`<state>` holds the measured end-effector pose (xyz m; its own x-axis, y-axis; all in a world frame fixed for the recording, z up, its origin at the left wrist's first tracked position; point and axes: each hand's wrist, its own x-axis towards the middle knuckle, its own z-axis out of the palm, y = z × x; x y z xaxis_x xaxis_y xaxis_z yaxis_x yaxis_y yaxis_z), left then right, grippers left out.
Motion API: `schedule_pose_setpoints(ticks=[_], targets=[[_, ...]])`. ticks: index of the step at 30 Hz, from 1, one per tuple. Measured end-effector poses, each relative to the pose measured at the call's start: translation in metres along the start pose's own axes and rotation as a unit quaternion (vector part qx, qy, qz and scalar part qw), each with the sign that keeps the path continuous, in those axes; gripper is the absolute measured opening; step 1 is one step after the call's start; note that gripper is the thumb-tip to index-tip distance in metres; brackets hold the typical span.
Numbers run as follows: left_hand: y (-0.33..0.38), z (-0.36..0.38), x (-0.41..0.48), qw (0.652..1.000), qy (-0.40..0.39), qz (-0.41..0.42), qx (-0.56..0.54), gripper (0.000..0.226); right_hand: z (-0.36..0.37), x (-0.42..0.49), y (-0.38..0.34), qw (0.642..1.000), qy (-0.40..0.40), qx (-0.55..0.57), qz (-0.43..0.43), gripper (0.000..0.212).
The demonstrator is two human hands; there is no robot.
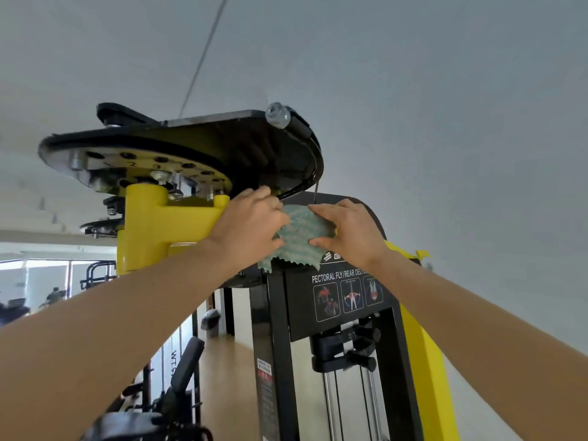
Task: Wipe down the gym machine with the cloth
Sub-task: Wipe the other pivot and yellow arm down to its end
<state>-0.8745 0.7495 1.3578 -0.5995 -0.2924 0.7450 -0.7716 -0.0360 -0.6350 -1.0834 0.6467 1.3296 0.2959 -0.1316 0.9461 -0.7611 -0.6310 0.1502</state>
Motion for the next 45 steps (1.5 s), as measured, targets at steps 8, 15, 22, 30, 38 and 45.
schedule_pose_setpoints(ticks=[8,15,22,30,38,45], targets=[[0.014,0.008,0.016,0.999,-0.014,-0.020,-0.043,0.032,-0.002,-0.006,0.016,0.999,0.002,0.015,0.040,0.068],[0.031,0.022,0.037,0.997,-0.008,-0.016,-0.074,0.035,-0.004,-0.017,0.038,0.996,-0.024,0.012,0.083,0.062],[0.053,0.035,0.066,0.996,-0.018,-0.011,-0.085,0.038,0.000,-0.040,0.066,0.991,-0.006,0.009,0.130,0.056],[0.077,0.042,0.091,0.994,-0.063,0.013,-0.083,0.041,-0.002,-0.061,0.102,0.992,-0.024,-0.011,0.122,0.046],[0.125,0.056,0.119,0.991,-0.115,0.034,-0.054,0.045,-0.002,-0.090,0.164,0.992,-0.087,-0.052,0.078,0.058],[0.159,0.065,0.138,0.987,-0.150,0.041,-0.046,0.053,-0.012,-0.096,0.201,0.986,-0.143,0.027,0.085,0.044]])
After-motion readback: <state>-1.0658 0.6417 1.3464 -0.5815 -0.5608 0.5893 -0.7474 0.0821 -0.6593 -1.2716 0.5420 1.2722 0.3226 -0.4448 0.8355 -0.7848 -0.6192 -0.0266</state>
